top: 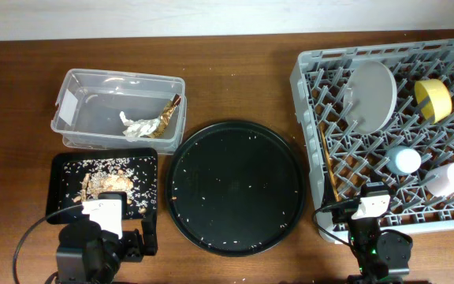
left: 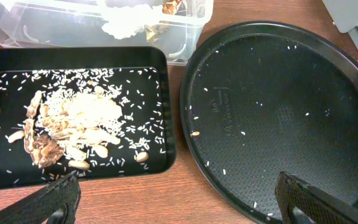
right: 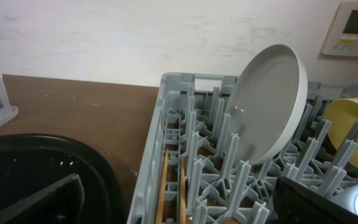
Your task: Sort waste into correct bins and load items into the dishwasher rack
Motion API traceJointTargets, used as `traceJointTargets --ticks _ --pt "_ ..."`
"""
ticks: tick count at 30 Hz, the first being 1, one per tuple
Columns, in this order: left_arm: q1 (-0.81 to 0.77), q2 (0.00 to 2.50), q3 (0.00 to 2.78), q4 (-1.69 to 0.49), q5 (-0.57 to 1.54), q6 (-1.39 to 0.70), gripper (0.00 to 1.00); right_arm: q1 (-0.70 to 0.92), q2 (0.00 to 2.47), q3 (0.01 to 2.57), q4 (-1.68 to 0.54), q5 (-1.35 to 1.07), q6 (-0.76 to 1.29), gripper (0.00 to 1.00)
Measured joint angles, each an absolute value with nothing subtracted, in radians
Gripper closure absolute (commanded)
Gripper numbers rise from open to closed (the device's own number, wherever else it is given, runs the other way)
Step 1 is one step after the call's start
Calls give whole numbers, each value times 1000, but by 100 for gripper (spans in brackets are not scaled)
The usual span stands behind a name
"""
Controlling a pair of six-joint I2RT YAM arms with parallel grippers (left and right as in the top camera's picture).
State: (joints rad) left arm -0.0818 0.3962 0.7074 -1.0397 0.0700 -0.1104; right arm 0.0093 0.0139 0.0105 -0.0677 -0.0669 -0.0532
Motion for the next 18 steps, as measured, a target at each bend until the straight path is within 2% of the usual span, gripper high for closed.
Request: traceJointTargets --ticks 4,7,12,15,17,18 --pt "-80 392 705 -1042 59 -110 1 9 14 10 -68 -67 -53 2" --pt "-63 332 651 -948 30 -110 1 9 14 10 -68 -66 -53 2" --pt "-20 163 375 -622 24 -114 1 9 14 10 -68 -60 -53 2" --pt "-13 49 188 -344 33 -114 1 9 14 10 -69 -60 -54 2" --pt "-12 18 87 -81 36 -104 0 9 13 10 -70 -60 -52 2" --pt "-12 15 72 -37 37 -99 1 9 12 10 -68 -60 -52 2"
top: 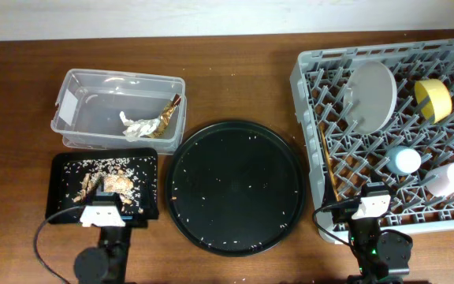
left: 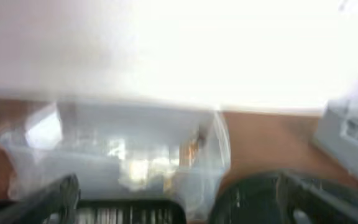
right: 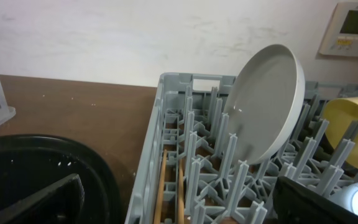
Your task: Sort waste into correct bins and load items into the dishwasher rack
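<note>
The round black tray (top: pixel 236 185) lies mid-table with only scattered rice grains on it. A black rectangular tray (top: pixel 61 170) to its left holds rice and food scraps (top: pixel 109 183). Behind that, the clear bin (top: pixel 85 110) holds crumpled paper and foil (top: pixel 152 122). The grey dishwasher rack (top: pixel 299 71) on the right carries a grey plate (top: pixel 371 95), a yellow cup (top: pixel 433 99), two pale cups (top: pixel 404 160) and chopsticks (top: pixel 328 166). My left gripper (left: pixel 179 208) is open and empty at the table's front edge, its view blurred. My right gripper (right: pixel 179 205) is open and empty by the rack's front left corner.
The left wrist view is blurred, showing the clear bin (left: pixel 117 149) ahead and the round tray (left: pixel 266 193) to the lower right. A wall thermostat (right: pixel 356 28) shows behind the rack. Bare wood surrounds the trays.
My left arm has drawn back and tilted up: its camera looked down on both black trays, and now faces level towards the clear bin, blurred. The right arm has hardly moved.
</note>
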Motion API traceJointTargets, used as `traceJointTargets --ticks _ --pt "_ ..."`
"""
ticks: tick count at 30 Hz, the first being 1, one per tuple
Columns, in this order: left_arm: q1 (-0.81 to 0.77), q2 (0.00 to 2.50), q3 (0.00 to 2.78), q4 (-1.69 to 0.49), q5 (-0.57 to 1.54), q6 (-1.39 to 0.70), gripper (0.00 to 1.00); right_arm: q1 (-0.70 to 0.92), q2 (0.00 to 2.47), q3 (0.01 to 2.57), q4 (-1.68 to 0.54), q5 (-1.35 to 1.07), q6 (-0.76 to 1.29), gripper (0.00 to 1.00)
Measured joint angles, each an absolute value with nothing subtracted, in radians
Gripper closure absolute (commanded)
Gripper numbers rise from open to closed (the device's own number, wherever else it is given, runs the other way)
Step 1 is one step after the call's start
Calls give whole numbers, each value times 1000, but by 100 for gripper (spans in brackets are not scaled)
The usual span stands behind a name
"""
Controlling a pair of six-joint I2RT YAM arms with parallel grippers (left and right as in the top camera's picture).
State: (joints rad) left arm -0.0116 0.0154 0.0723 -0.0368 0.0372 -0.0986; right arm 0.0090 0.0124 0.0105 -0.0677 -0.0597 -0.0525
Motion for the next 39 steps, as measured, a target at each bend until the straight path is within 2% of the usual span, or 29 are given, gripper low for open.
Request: traceJointTargets --ticks 2,7,39 --pt "-12 13 30 55 46 -58 1 9 12 10 -68 -59 -53 2" --pt "-12 12 14 -76 52 -3 1 9 12 10 -68 -60 -53 2" --pt "-12 13 14 -75 52 8 1 9 12 10 -68 -60 -53 2"
